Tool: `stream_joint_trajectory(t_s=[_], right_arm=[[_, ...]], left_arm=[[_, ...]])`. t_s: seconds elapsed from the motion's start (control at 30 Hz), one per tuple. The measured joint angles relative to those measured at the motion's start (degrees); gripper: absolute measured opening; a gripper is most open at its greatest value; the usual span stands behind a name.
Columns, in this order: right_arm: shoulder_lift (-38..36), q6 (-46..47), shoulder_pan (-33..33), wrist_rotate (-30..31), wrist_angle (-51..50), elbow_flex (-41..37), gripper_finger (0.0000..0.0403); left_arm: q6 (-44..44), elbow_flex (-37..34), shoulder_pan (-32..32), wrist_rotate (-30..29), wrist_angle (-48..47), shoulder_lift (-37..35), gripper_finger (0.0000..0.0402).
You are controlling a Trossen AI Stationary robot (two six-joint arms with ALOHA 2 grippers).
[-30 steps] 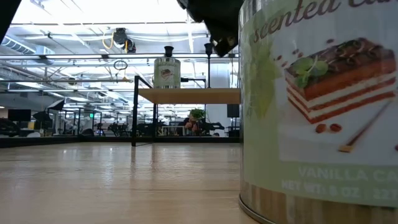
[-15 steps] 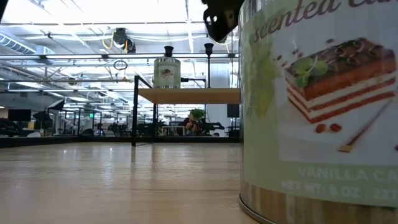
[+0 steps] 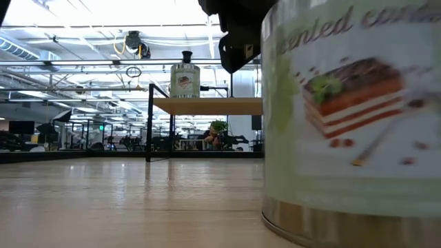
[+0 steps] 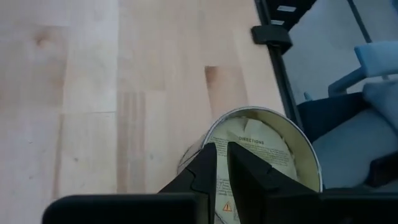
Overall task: Pick & Place candle stick holders
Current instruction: Put the light green scented candle on the shelf
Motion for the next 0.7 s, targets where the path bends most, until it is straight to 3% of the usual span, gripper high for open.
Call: stream_joint_trajectory(t_s=[0.7], right_arm=[[0.00,-1.33,0.49,-0.35,-0.28,0.00,0.0059]], left_arm=[[6.14,0.02,0.59,-2.16,0.33,-1.79,0.0047]])
